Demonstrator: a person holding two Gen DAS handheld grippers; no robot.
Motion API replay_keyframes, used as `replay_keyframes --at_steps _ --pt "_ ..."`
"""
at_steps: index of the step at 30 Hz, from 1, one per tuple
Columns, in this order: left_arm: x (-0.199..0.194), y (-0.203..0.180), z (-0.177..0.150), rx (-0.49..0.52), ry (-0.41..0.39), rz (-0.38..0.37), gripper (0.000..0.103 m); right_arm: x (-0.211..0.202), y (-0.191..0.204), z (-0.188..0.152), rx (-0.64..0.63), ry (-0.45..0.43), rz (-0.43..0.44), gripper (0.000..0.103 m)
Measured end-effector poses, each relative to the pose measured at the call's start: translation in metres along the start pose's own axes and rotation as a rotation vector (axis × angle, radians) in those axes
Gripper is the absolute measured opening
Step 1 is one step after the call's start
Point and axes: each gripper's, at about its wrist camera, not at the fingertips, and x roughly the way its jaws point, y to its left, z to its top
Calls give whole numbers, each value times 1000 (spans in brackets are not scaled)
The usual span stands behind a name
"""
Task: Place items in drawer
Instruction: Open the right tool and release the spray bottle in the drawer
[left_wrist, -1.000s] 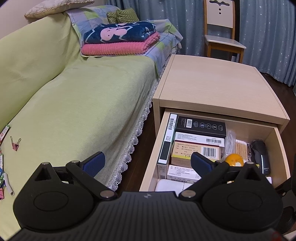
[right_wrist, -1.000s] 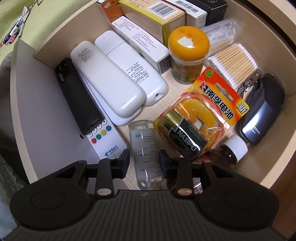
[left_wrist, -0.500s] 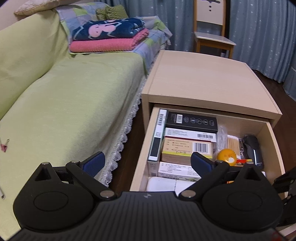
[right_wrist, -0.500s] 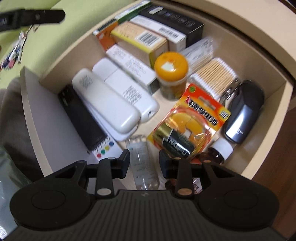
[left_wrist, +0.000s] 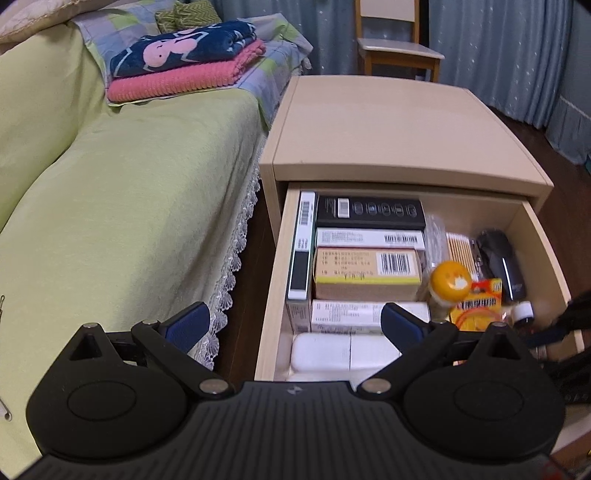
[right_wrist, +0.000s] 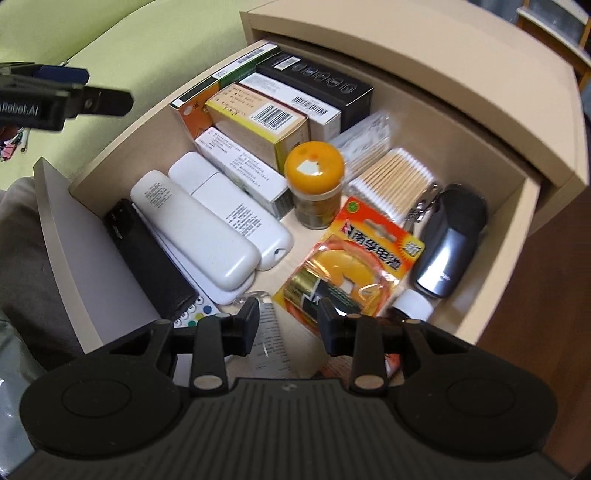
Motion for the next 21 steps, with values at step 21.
replay_keyframes --at_steps 21 --pt "-68 -13 -24 265 -104 -156 100 -89 2 -43 35 -151 -38 33"
